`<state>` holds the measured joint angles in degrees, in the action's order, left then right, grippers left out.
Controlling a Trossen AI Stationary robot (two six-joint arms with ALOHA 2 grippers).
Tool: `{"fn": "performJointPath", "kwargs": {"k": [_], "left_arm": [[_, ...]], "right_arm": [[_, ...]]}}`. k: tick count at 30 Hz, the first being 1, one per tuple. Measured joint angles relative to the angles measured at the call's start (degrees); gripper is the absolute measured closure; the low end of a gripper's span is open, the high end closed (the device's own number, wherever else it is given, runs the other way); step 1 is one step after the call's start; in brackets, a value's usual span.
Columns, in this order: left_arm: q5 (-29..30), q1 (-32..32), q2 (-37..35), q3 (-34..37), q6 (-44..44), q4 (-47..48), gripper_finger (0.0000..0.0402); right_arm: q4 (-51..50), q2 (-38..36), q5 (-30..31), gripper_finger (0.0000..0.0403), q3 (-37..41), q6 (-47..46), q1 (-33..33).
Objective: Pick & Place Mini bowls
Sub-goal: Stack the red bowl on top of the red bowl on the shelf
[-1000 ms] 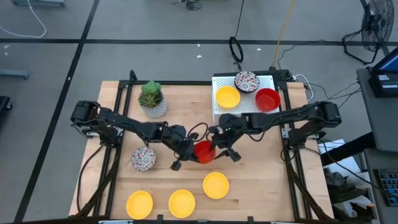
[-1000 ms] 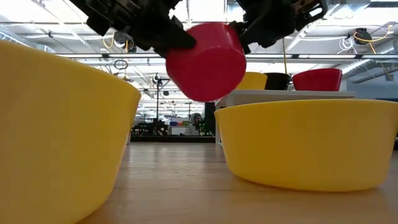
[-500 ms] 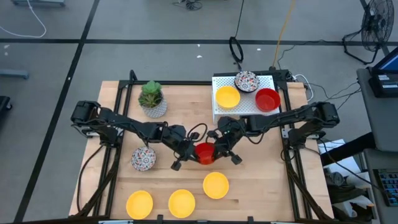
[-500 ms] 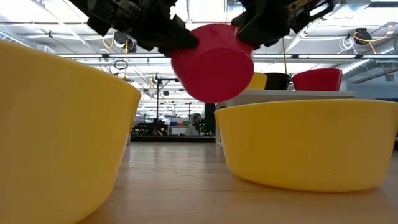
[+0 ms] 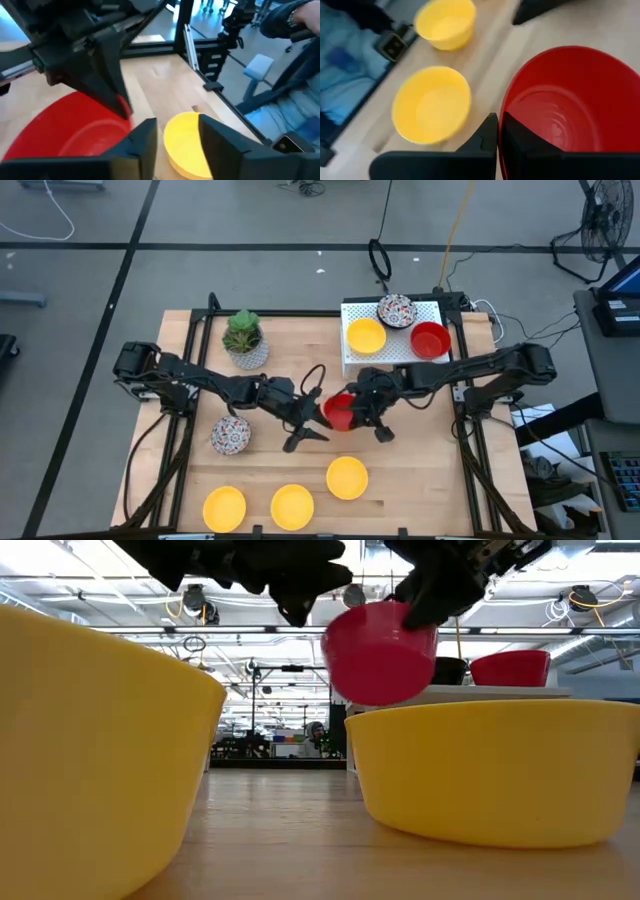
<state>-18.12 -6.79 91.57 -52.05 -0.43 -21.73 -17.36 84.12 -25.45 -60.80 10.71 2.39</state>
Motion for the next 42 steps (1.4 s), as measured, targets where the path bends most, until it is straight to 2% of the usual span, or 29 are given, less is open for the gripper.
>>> {"fn": "performJointPath", "kwargs": {"k": [4, 8, 12, 18, 23, 28, 34, 42], "left_arm": [[1.75, 0.14, 0.04, 0.0, 1.74, 0.01, 0.0198], [1.82, 0.13, 0.04, 0.0, 2.98, -0.31, 0.0169], [2.01, 0.15, 0.07, 0.0, 1.74, -0.58, 0.0164], [6.54, 0.46, 0.09, 0.03, 1.58, 1.26, 0.0176], [10.23, 0.44, 0.09, 0.04, 1.66, 3.7, 0.019], [12.5, 0.44, 0.09, 0.04, 1.66, 4.95, 0.0202], [14.46, 0.44, 0.1, 0.04, 1.14, 5.33, 0.0214], [13.65, 0.44, 0.11, 0.04, -5.24, 6.98, 0.022]], "right_arm": [[-6.33, -5.14, 7.92, 0.0402, 0.0, -1.08, -0.02], [-12.51, -12.38, 19.02, 0.0402, 0.0, -4.85, 0.0], [-18.26, -20.57, 28.61, 0.0402, 0.0, -8.1, -0.04], [-26.77, -30.93, 41.84, 0.0403, -0.02, -12.05, -0.1], [-32.8, -36.6, 45.14, 0.0403, -0.02, -17.44, -1.56], [-40.39, -38.61, 50.79, 0.0403, -0.02, -21.83, -5.18], [-42.23, -36.86, 51.16, 0.0403, -0.02, -22.26, -10.97], [-42.1, -31.62, 51.18, 0.0403, -0.04, -22.06, -16.93]]}}
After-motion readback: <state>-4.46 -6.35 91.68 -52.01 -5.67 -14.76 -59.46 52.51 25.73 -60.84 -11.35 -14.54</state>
